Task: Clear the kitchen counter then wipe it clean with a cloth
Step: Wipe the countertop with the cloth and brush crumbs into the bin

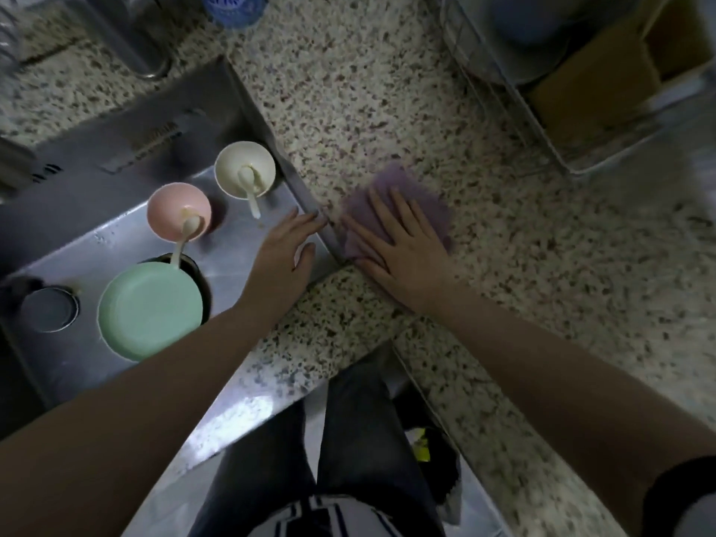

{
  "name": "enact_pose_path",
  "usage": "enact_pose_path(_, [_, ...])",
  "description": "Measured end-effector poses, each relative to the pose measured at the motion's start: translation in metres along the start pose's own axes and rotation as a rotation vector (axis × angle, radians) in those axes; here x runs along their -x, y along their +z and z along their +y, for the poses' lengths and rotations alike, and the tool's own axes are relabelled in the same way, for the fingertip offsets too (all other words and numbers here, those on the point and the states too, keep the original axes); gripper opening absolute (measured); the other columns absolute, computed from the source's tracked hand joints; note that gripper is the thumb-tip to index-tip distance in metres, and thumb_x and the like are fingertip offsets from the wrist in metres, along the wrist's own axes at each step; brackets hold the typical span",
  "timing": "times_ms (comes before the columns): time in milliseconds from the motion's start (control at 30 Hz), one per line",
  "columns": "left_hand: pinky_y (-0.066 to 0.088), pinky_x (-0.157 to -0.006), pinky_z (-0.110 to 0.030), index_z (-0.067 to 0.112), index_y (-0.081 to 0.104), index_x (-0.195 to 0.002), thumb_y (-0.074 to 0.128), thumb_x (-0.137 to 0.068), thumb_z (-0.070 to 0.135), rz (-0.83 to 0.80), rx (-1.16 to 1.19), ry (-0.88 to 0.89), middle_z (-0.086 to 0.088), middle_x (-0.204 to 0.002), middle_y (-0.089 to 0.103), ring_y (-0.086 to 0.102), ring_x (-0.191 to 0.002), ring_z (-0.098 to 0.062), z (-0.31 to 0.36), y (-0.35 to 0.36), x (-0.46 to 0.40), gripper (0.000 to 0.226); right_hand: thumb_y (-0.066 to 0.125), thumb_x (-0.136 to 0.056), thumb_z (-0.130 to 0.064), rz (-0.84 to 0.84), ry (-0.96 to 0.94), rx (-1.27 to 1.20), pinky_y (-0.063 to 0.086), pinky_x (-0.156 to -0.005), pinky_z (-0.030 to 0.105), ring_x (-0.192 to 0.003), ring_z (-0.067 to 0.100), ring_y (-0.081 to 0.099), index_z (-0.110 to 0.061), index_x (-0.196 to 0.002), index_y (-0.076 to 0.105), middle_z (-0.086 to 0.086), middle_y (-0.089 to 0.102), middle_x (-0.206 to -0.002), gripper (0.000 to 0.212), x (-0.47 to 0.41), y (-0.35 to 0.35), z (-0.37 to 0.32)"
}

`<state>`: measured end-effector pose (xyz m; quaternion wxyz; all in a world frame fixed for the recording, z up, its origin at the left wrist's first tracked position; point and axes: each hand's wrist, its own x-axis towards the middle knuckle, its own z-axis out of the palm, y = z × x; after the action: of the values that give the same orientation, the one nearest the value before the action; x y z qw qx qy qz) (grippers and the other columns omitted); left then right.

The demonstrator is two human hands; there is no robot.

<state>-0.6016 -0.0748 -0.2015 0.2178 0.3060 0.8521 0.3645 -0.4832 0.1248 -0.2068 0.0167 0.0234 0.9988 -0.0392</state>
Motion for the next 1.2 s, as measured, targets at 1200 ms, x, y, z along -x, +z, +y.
enact_pose_path(1200, [0.037, -0.107, -0.014, 0.015, 0.066, -0.123, 0.044, -0.101, 0.009, -0.232, 0.129, 0.428, 0.000, -0.138, 0.057, 0.041, -0.136, -0.001, 0.038, 0.004, 0.173, 0.032, 0.049, -0.102, -0.011, 0.090, 0.427, -0.074, 0.004, -0.125, 0.041, -0.151, 0.034, 0.014, -0.003, -0.153, 0.028, 0.017, 0.021, -0.162, 0.055, 0.310, 0.029, -0.126])
